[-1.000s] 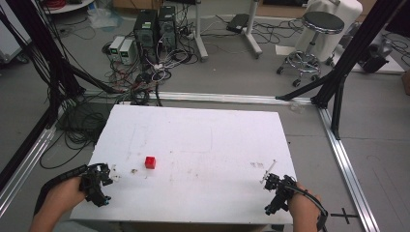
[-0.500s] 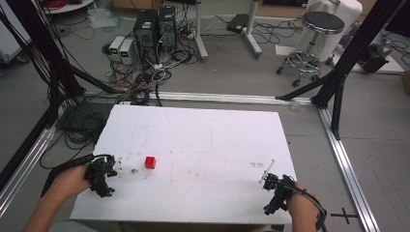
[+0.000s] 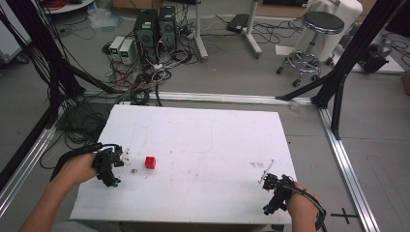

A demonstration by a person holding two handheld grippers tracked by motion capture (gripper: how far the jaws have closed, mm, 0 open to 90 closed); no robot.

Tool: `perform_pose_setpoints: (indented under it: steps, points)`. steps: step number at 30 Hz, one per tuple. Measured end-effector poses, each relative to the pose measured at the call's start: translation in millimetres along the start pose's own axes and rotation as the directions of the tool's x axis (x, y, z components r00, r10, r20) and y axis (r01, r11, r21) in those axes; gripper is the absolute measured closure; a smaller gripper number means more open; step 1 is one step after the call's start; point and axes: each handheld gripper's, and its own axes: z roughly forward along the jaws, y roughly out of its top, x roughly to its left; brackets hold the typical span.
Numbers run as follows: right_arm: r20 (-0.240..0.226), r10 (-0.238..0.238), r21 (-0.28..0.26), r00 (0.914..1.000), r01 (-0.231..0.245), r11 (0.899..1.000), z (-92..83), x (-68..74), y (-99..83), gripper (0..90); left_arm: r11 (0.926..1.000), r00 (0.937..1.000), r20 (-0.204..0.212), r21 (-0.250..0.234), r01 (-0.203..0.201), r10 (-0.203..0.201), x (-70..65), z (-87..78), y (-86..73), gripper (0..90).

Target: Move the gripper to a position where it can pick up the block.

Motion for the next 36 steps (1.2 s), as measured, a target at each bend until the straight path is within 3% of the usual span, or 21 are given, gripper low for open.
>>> perform_pose_setpoints:
  steps: [16, 24, 36]
  points:
    - [-0.007, -0.001, -0.010, 1.0000, 0.001, 1.000, -1.1, 0.0, -1.0, 6.0, 0.9957, 0.9947, 0.044, 0.000, -0.093, 0.093, 19.5, 5.9, 26.3, 23.1]
    - [-0.005, -0.004, -0.017, 1.0000, 0.003, 1.000, -2.2, 1.3, 0.7, 6.0, 0.9937, 0.9923, 0.053, -0.001, -0.112, 0.112, 25.1, 6.4, 39.6, 23.1]
    - [-0.008, -0.016, -0.022, 0.9998, 0.015, 1.000, -3.1, 3.0, 0.8, 6.0, 0.9813, 0.9780, 0.082, -0.001, -0.192, 0.192, 29.0, 9.7, 59.4, 23.1]
